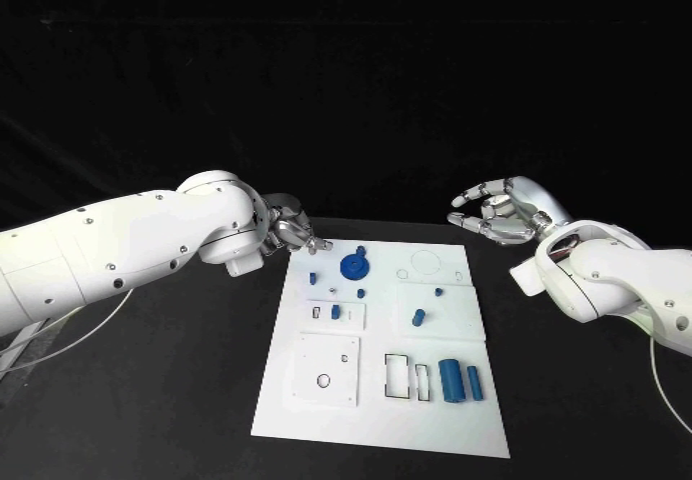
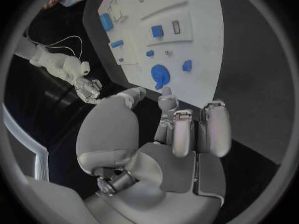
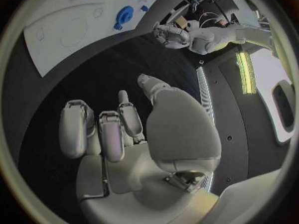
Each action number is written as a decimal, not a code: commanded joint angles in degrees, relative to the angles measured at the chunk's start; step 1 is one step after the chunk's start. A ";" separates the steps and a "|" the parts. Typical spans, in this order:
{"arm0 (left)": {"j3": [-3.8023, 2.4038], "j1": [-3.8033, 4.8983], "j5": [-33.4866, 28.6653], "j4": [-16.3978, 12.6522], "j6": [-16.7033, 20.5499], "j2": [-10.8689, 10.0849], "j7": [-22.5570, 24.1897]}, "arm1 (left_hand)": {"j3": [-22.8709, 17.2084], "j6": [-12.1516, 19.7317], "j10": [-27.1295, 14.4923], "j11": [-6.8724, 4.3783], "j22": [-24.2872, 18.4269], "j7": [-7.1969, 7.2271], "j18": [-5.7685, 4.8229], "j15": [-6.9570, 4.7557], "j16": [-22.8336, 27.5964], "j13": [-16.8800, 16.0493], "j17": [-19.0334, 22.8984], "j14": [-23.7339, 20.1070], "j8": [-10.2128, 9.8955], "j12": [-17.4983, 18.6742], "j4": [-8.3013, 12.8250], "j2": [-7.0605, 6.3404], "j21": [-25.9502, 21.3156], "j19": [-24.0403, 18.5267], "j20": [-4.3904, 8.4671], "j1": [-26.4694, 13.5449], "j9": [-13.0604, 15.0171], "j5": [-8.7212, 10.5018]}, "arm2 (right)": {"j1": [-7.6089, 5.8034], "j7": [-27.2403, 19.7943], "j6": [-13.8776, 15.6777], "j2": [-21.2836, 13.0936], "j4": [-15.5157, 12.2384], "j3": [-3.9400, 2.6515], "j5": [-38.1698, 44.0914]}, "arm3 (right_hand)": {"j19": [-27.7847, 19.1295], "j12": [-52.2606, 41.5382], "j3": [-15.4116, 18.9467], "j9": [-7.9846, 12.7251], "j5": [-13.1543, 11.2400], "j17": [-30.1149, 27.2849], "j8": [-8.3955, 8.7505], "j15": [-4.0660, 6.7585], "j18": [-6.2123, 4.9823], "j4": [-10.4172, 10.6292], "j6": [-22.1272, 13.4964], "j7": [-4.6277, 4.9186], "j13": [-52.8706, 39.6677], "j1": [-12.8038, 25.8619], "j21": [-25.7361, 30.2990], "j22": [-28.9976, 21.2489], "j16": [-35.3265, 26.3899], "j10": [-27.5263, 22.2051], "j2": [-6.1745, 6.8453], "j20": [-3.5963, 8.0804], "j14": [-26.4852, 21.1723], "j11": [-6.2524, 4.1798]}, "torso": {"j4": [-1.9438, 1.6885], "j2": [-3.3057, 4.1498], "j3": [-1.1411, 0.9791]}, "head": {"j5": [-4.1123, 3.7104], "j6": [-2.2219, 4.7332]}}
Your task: Assemble the parts on the task board
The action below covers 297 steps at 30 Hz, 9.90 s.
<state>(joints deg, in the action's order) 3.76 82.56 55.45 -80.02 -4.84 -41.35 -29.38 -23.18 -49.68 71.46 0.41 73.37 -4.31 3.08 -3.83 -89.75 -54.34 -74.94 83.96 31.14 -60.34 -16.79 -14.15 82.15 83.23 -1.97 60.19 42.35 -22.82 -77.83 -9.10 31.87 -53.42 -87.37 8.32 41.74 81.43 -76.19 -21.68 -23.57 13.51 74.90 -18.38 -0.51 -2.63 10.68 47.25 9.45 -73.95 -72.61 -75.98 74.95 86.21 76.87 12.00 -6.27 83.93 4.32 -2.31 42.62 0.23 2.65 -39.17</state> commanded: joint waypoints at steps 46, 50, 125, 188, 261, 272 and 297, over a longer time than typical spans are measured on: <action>2.43 -2.55 3.82 11.30 -10.29 6.84 -0.30 | 1.73 -2.41 0.10 -0.40 0.62 0.05 0.23 0.30 -0.12 0.16 -14.79 5.96 -1.05 -0.63 0.31 5.19 0.02 0.33 -0.44 2.73 -1.33 2.47 | 0.04 -0.32 -0.43 0.13 0.07 -0.01 1.97 | -0.37 0.31 -0.14 0.10 0.35 4.89 -0.35 0.44 -1.06 0.10 -0.05 -0.32 0.03 0.14 0.34 4.46 -0.18 -0.08 -0.18 0.13 3.72 -0.02 | 0.06 0.14 0.11 | 0.22 -1.28; 2.42 -2.55 3.95 11.28 -9.89 6.74 -0.35 | 1.59 -2.66 0.19 -0.50 0.62 0.17 0.23 0.23 -0.10 0.03 -14.75 5.95 -0.77 -0.80 0.36 5.35 0.01 0.32 -0.38 3.48 -1.19 2.48 | 0.04 -0.27 -0.45 0.11 0.09 -0.01 2.24 | -0.37 0.31 -0.14 0.10 0.35 4.89 -0.35 0.44 -1.06 0.10 -0.05 -0.32 0.03 0.14 0.34 4.46 -0.18 -0.08 -0.18 0.13 3.72 -0.02 | 0.07 0.13 0.11 | 0.19 -1.32; 2.80 -5.75 4.52 -7.51 -1.04 -4.80 3.31 | -21.66 -2.56 3.93 -1.38 2.79 0.73 -0.14 -0.60 -0.25 -2.46 -15.06 6.04 4.09 -4.15 11.41 1.35 0.99 1.15 0.36 13.56 3.13 1.84 | 0.24 -0.45 -0.63 0.10 0.65 0.01 1.73 | -0.59 0.35 -0.16 0.15 1.04 4.62 -0.52 0.46 -1.17 0.32 0.01 -0.33 0.10 0.37 0.81 4.18 -0.32 -0.08 -0.26 0.16 3.67 -0.03 | 0.05 0.15 0.11 | 0.91 -2.02; 3.43 -6.37 4.98 -7.34 -2.33 -3.33 0.37 | -18.26 -5.30 6.31 -2.90 3.94 2.80 -0.36 -1.84 -0.25 -5.57 -15.06 6.04 5.17 -7.01 5.31 -0.91 1.46 1.66 1.41 3.49 3.65 2.27 | 0.76 -0.68 -0.63 0.52 1.13 0.08 1.49 | -0.61 0.47 -0.10 0.21 1.26 4.58 -0.58 0.46 -1.18 0.48 -0.09 -0.35 0.24 0.53 0.92 4.14 -0.37 -0.20 -0.26 0.17 3.66 -0.05 | 0.04 0.14 0.10 | 0.54 -2.30; 3.67 -7.80 28.43 -3.84 20.33 1.46 30.87 | -3.89 5.80 -23.70 5.69 -31.95 -4.60 6.83 5.57 16.82 31.42 18.53 -12.49 -8.55 29.12 7.85 -2.48 -24.81 -20.46 -5.07 21.85 -12.47 2.58 | 0.79 -1.23 -0.22 0.25 0.86 0.08 1.52 | -0.73 0.76 0.06 0.28 1.11 4.40 -0.66 0.47 -1.24 0.65 -0.25 -0.35 0.58 0.74 1.24 3.98 -0.48 -0.49 -0.18 0.17 3.62 -0.05 | 0.06 0.26 0.13 | -0.59 -1.46; 4.58 -7.95 36.53 -1.89 13.71 4.48 28.96 | -3.12 3.07 -23.71 5.75 -26.94 -3.48 5.96 5.80 13.68 36.60 17.54 -10.73 -10.64 32.92 8.86 -2.30 -20.95 -17.53 -5.19 22.17 -16.24 2.65 | 0.87 -1.22 -0.28 0.53 0.85 0.08 1.55 | -0.72 0.80 0.02 0.29 1.21 4.39 -0.67 0.47 -1.23 0.62 -0.26 -0.36 0.62 0.68 1.22 4.00 -0.48 -0.53 -0.21 0.18 3.61 -0.06 | 0.11 0.22 0.07 | -0.72 -1.57; 4.64 -8.01 39.07 0.57 11.09 7.56 27.94 | -6.64 -1.25 -19.17 5.74 -19.01 -3.82 4.60 5.78 9.98 40.42 15.07 -7.64 -12.20 34.30 9.29 -1.17 -14.71 -13.33 -5.48 23.09 -19.11 2.75 | 0.88 -1.12 -0.29 0.90 0.82 0.08 1.58 | -0.73 0.85 0.00 0.30 1.37 4.39 -0.69 0.48 -1.24 0.62 -0.27 -0.36 0.67 0.65 1.26 3.98 -0.49 -0.57 -0.23 0.18 3.62 -0.06 | 0.13 0.21 0.06 | -1.07 -1.63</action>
<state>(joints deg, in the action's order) 8.43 74.57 93.87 -79.50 7.23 -34.04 -1.26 -29.59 -50.67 51.94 6.04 54.07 -8.13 8.40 2.00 -79.61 -13.99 -59.68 76.06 19.10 -26.34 -7.52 -15.67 67.20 69.63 -7.43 83.24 23.27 -20.38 -76.98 -9.81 31.84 -52.60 -86.46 8.41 43.01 81.22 -75.52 -21.52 -23.32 14.53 74.90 -18.82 -0.51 -3.52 11.15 47.04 9.25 -73.33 -72.47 -75.10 74.91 85.98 76.71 11.85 -6.07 83.93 4.15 -2.18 42.85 0.27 1.57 -40.76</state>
